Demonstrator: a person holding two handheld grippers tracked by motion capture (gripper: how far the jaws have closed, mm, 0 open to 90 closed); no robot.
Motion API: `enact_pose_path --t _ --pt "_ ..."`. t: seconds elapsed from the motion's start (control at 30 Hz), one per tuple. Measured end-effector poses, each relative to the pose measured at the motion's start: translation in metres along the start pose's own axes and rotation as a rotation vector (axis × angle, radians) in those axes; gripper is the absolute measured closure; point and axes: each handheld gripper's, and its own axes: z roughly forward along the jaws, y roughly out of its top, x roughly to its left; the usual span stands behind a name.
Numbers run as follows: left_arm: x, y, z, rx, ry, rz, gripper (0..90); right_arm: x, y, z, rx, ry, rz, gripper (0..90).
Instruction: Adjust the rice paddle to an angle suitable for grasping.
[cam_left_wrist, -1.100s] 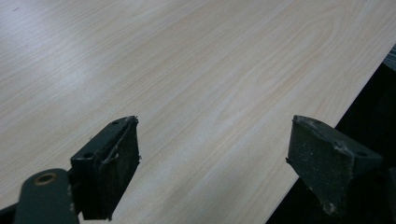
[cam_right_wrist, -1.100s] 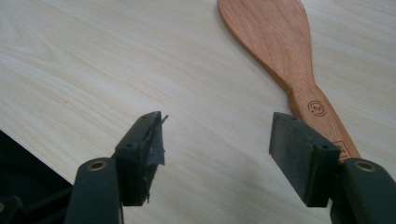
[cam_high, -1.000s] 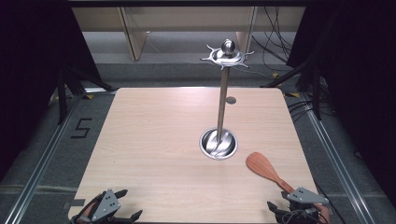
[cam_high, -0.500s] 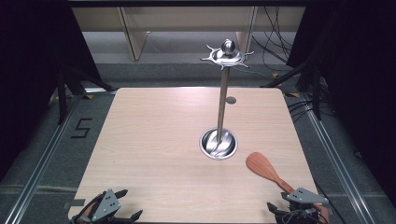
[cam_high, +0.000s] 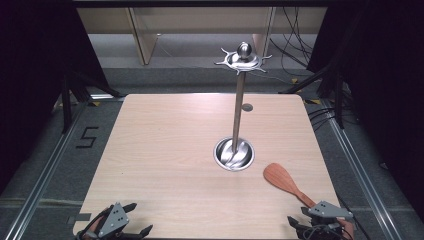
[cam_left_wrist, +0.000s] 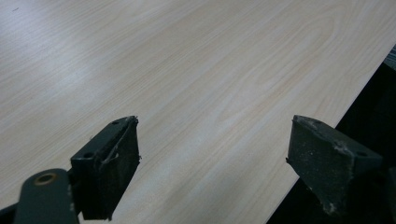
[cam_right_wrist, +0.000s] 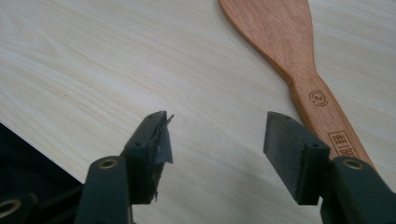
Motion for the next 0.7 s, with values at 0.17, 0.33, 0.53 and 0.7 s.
enact_pose_path --t 0.17,0.33,0.53,0.7 --pt "0.000 0.000 0.000 -0.003 0.000 -0.001 16.0 -0.003 -0.002 0.000 -0.005 -0.018 -0.011 58.3" --pt "0.000 0.000 0.002 -0.012 -0.002 -0.002 16.0 -0.010 -0.002 -0.004 -0.021 -0.029 0.017 77.3" --pt "-0.001 0.000 0.002 -0.013 -0.009 -0.017 16.0 -0.018 -0.003 -0.001 -0.014 -0.079 -0.005 88.2" --pt "-0.001 0.000 0.001 -0.006 -0.008 0.007 16.0 -0.018 0.000 0.000 -0.006 -0.137 -0.007 90.0"
